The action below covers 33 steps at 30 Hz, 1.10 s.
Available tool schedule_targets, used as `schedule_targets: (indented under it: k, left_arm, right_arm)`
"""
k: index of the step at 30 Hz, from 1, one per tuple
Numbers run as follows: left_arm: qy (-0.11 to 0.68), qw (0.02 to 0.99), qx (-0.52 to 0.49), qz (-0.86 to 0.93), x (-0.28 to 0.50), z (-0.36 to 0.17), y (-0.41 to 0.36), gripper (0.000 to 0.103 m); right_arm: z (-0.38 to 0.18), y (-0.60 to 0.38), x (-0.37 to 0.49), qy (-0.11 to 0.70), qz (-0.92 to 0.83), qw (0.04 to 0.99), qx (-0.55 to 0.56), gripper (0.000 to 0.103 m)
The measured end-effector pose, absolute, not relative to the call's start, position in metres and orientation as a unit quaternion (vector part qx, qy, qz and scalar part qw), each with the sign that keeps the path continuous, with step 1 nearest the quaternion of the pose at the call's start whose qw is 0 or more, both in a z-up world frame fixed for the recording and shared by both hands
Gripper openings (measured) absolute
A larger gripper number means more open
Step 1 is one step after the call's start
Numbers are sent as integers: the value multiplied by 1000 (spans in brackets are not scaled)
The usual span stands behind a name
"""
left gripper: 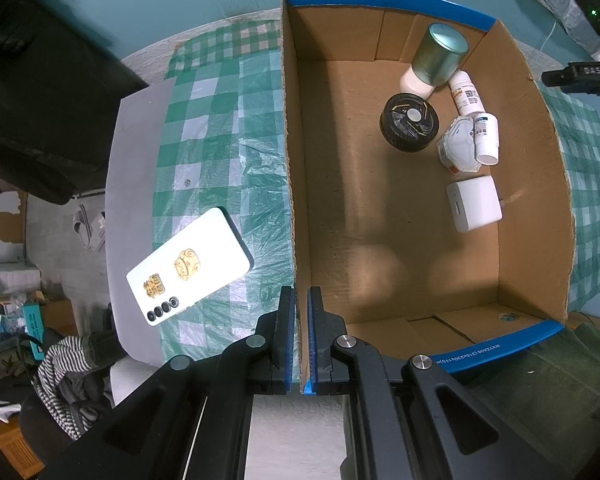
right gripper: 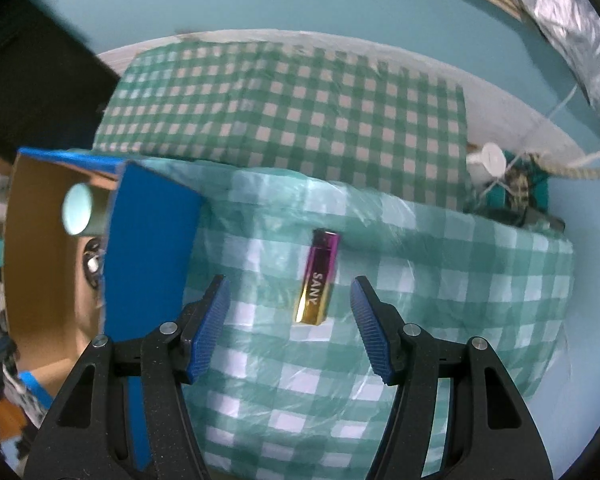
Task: Organize rigid objects
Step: 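Move the right tool to the pink-gold SANY lighter and grasp it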
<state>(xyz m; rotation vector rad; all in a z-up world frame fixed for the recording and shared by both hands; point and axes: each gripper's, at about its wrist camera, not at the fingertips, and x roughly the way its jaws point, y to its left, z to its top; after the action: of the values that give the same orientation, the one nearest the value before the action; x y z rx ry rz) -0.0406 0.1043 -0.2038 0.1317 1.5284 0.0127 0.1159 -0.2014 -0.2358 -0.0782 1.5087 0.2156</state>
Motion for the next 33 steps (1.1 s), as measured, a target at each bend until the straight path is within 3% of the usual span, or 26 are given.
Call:
schedule_targets:
  k: [13, 27, 33]
  left_arm:
    - [692, 720, 56, 7, -40, -203, 106, 5]
    - [695, 717, 55, 10, -42, -204, 104, 5]
    - [697, 715, 54, 11, -43, -206, 104, 5]
  right_arm:
    - [-294, -219, 130, 730, 58, 680, 2, 62]
    - [-314, -217, 128, 730, 46, 682, 5, 62]
    - [-313, -217, 127, 719, 38, 694, -16, 45]
